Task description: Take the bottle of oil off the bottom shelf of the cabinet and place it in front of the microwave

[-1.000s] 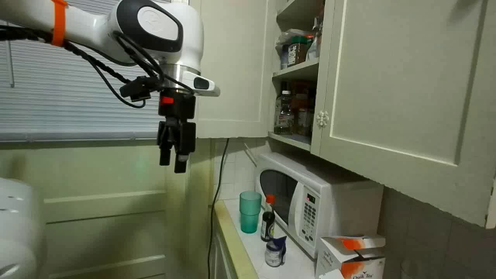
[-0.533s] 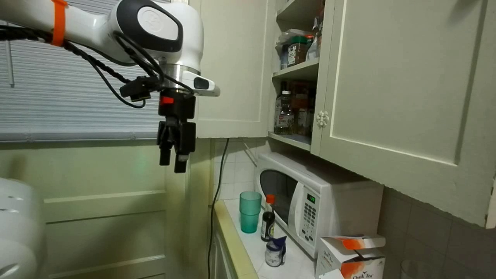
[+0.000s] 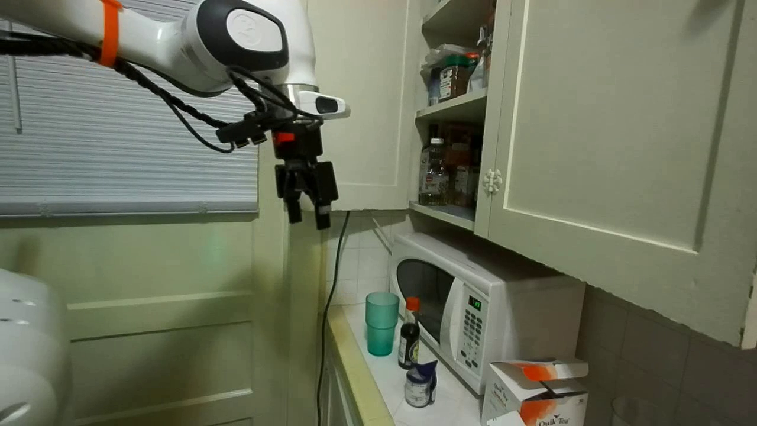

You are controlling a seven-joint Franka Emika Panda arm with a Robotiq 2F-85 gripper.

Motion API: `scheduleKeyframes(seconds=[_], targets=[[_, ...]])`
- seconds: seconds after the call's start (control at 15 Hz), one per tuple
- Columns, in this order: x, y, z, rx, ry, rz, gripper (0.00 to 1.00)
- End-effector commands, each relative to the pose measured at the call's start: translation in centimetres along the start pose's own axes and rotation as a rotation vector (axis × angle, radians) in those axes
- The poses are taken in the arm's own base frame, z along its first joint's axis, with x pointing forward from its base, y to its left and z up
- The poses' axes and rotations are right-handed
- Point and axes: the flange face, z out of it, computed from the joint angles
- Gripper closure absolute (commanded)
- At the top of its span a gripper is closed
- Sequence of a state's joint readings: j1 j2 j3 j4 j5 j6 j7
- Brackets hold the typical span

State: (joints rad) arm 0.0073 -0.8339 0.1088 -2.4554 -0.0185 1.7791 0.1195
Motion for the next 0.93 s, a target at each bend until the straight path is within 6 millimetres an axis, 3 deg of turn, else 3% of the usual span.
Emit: scheduleKeyframes(seconds=[0.0,0.4,0.87], targets=[[6.7,-2.0,-2.2,0.023,0.161,-0.003,0.00],[18.1,-3.5,-5.9,0.095,0.416,-0.015,0.00],[28.2,-7.8,-8.6,0.157,0.505,0.088,0.00]])
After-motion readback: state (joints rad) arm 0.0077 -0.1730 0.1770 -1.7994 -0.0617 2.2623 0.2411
